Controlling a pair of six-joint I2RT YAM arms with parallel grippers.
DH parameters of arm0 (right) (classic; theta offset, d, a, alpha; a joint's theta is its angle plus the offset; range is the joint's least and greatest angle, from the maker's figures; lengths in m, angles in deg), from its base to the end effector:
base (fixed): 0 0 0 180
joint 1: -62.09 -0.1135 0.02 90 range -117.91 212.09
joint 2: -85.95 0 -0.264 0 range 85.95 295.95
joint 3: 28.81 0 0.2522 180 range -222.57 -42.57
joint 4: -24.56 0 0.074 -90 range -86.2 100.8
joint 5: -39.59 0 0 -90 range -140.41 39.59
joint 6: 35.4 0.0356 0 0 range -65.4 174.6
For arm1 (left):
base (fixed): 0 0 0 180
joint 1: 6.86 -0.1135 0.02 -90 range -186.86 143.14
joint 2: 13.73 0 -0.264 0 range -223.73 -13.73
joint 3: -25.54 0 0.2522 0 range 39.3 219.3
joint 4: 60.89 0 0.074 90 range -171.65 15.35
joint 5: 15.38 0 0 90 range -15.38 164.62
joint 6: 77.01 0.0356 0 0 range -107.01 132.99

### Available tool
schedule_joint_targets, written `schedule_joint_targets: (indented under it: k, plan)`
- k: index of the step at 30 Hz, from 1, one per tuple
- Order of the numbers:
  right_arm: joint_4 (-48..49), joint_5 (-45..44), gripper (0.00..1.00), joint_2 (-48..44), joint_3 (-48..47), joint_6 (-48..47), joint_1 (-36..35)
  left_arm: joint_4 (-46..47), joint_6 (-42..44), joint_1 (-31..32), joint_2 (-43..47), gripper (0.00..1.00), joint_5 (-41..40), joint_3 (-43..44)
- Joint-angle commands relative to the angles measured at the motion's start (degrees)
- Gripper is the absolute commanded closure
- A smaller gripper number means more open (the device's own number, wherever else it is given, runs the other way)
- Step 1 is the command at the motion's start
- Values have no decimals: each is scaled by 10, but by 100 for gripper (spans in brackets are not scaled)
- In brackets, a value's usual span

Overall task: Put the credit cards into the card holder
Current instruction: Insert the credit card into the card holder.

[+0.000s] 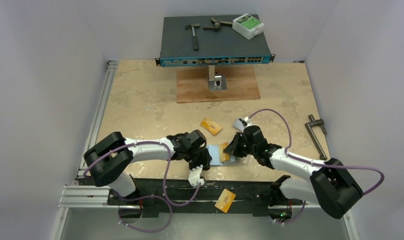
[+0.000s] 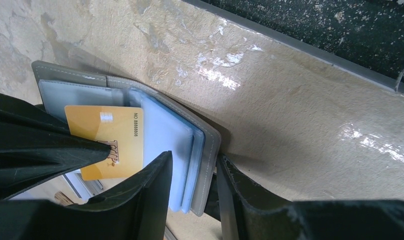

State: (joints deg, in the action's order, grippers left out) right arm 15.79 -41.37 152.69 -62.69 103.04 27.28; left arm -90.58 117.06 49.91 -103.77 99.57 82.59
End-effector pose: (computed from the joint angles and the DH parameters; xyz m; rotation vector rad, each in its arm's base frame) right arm 0.1686 0.1240 0.1467 0.2057 2.4594 0.8815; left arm 0.1412 -0.2429 0.1458 2.5116 0.2863 -0.2655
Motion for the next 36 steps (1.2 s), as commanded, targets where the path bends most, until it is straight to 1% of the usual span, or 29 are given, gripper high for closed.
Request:
schedule_joint_targets:
  k: [1,8,13,17,20,25,36]
  plan:
    - [6,-1,100,18,11,-8,0,-9,-14,8,-1,63,12,8]
    - [8,7,97,37,24,-29,-1,-12,-17,9,3,64,9,5]
    - [-23,-7,96,23,38,-46,-1,-15,-17,10,6,65,6,2]
    - [-30,-5,93,13,43,-46,-1,-16,-18,10,7,65,5,4]
    - [-31,2,92,12,43,-45,-2,-18,-20,11,6,65,4,5]
    - [-21,13,92,13,50,-39,-4,-16,-20,13,7,65,4,5]
    - [8,43,92,47,57,-41,-10,-16,-21,16,3,65,-1,9]
